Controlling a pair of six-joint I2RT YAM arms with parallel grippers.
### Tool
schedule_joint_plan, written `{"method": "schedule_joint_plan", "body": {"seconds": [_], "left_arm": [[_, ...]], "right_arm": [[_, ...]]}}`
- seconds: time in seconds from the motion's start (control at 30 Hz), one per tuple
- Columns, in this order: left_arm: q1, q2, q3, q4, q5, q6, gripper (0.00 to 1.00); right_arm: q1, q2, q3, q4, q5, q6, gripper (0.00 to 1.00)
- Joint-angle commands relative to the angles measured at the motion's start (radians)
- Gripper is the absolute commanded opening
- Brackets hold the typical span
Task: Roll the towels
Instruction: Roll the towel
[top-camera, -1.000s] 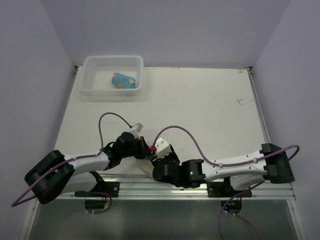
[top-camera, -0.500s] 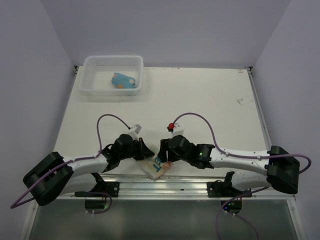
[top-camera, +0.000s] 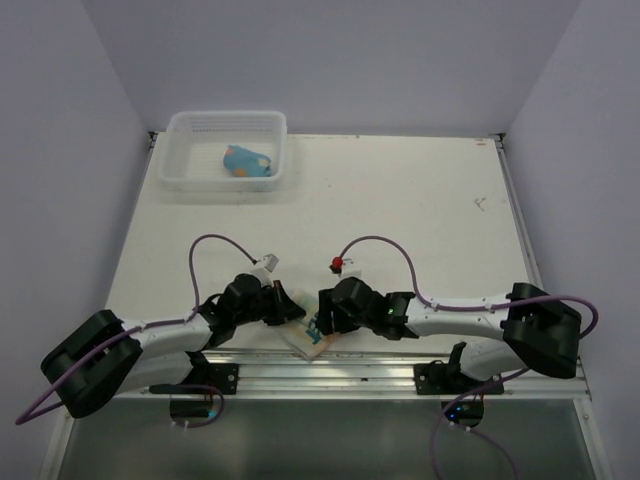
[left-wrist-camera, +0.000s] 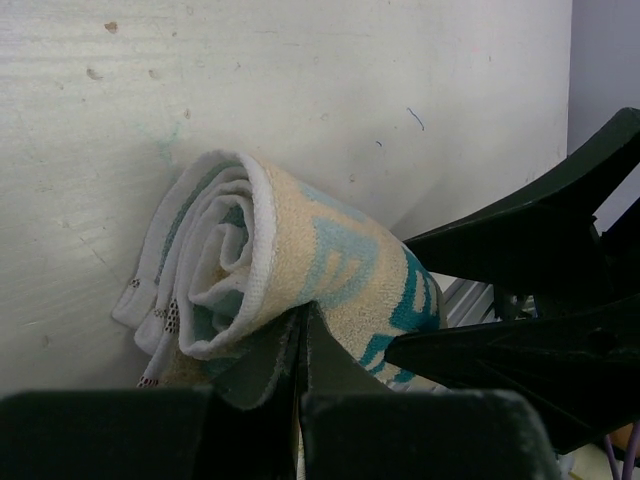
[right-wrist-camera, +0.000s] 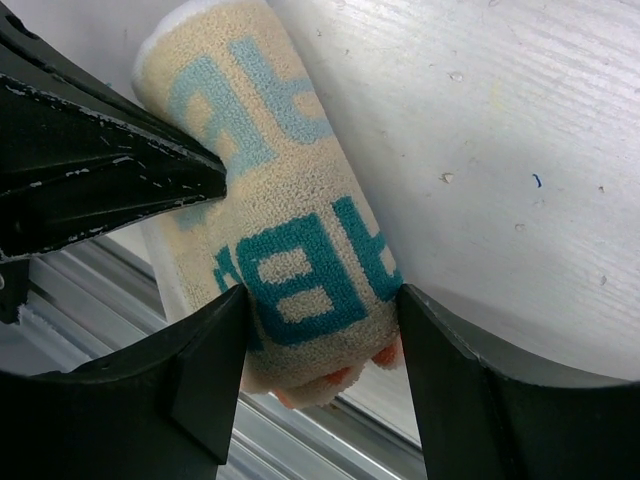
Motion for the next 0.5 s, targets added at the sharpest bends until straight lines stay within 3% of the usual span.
{"method": "schedule_joint_plan", "body": {"seconds": [0.0,0.2,0.3,0.47], "left_arm": [[-0.009,0.014,-0.047,-0.12,-0.032,0.017,0.0],[-0.009,0.02,-0.027,-0.133,-0.042,0.035,0.0],[-0.009,0.014,-0.01,-0.161,-0.043,0.049,0.0],[-0.009,-0.012,0.071,-0.253,-0.095,0.075,0.0]], "right_arm": [[-0.003,0.033,-0.027,0.051,-0.029,-0.005,0.63],[0.0,0.058,-0.034,0.081,-0.052,-0.048,0.55],[0.006,0.021,-0.044,0.075,-0.008,-0.076,0.35],[0.035,-0.022,-0.027,0.023,0.08,-0.125,0.22]]}}
